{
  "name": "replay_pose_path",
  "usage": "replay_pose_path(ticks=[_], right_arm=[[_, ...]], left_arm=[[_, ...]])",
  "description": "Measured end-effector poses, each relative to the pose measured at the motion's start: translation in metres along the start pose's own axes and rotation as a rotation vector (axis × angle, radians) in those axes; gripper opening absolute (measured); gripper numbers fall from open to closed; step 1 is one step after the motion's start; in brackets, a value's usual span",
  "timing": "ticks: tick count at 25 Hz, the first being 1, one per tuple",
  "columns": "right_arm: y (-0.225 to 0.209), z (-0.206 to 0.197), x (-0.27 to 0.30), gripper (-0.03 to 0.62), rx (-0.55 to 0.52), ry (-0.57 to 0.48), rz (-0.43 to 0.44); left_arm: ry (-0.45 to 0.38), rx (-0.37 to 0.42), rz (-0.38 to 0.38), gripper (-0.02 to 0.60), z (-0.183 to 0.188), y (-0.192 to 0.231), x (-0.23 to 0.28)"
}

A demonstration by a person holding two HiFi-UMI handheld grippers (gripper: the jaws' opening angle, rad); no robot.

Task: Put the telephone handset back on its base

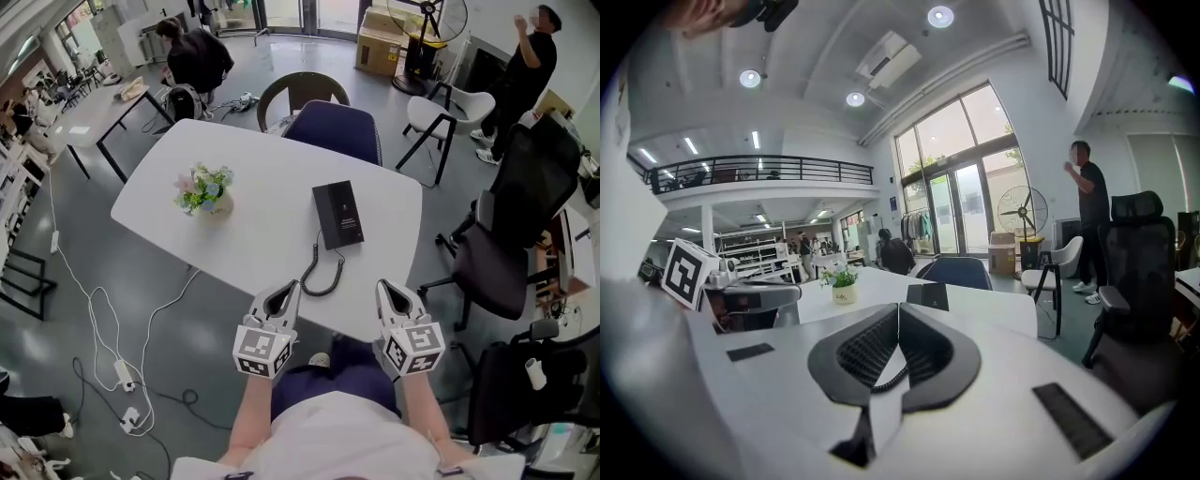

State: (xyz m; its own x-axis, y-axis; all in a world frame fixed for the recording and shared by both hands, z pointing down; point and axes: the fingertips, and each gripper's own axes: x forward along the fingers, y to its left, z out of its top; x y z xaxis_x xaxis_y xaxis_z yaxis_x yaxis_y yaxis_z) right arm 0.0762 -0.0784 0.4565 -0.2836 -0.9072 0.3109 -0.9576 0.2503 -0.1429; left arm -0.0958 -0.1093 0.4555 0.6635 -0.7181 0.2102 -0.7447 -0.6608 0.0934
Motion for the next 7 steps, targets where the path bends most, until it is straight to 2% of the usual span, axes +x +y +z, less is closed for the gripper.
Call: replay_pose_path(ticks=[7], right_arm=[[-0.0003, 0.0007, 0.0007, 0.033, -0.008, 0.008, 0.004]], left_arm=[[0.014, -0.014, -0.016, 0.014, -0.0033, -0.0023, 0.0035]])
